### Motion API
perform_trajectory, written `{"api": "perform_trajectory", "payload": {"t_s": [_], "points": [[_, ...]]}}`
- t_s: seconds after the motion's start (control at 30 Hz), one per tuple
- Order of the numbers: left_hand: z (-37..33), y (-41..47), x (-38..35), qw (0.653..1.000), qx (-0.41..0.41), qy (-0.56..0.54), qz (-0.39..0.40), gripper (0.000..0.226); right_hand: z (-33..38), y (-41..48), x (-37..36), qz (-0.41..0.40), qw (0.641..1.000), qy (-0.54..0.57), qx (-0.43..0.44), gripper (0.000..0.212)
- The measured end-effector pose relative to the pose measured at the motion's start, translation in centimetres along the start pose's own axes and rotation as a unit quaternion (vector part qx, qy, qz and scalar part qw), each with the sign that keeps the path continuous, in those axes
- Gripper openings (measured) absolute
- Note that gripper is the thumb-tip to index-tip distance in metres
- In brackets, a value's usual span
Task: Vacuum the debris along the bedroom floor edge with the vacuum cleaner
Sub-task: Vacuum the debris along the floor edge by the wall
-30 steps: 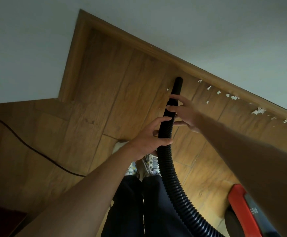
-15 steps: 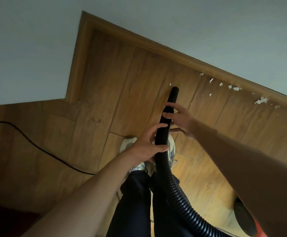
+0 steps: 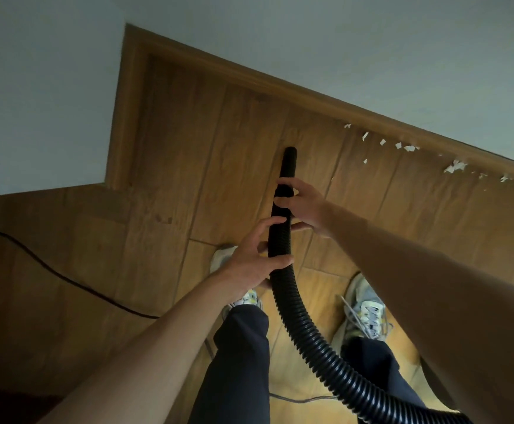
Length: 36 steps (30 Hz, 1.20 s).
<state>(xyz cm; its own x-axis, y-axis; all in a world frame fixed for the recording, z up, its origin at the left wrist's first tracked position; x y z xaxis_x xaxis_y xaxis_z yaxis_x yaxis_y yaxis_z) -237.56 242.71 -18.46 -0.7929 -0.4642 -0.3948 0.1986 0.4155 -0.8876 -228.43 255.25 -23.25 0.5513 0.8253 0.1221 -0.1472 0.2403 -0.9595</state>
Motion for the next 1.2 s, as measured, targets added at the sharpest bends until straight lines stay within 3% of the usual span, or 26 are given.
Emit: {"api": "perform_trajectory", "payload": {"t_s": [0.2, 0.6, 1.2], "points": [[0.4, 0.5, -0.7, 1.000, 0.004, -0.015, -0.017, 0.065, -0.2, 0.3, 0.4, -0.003, 1.000, -0.001, 0.014, 0.049], [2.5, 1.8, -5.4, 0.998, 0.003, 0.056, -0.027, 0.067, -5.7, -0.4, 4.0, -0.033, 0.999, 0.032, 0.027, 0.044], [5.2, 5.0, -12.5, 0.998, 0.012, 0.064, 0.009, 0.070, -12.2, -1.4, 10.5, -0.081, 0.995, 0.053, 0.036, 0.047]]}}
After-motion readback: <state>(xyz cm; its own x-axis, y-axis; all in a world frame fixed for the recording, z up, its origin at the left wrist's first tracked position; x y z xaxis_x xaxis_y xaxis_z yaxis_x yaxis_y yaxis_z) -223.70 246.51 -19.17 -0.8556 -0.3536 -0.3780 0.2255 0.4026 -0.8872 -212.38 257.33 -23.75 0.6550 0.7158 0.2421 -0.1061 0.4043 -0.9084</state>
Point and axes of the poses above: each hand's wrist, its own y-axis towards the middle knuckle, its own x-axis out of the back of the hand, z = x × y, the point moved 2 cm from there along y, towards the middle knuckle, and after that the axes turned 15 degrees about -y, right-handed, at the moved point
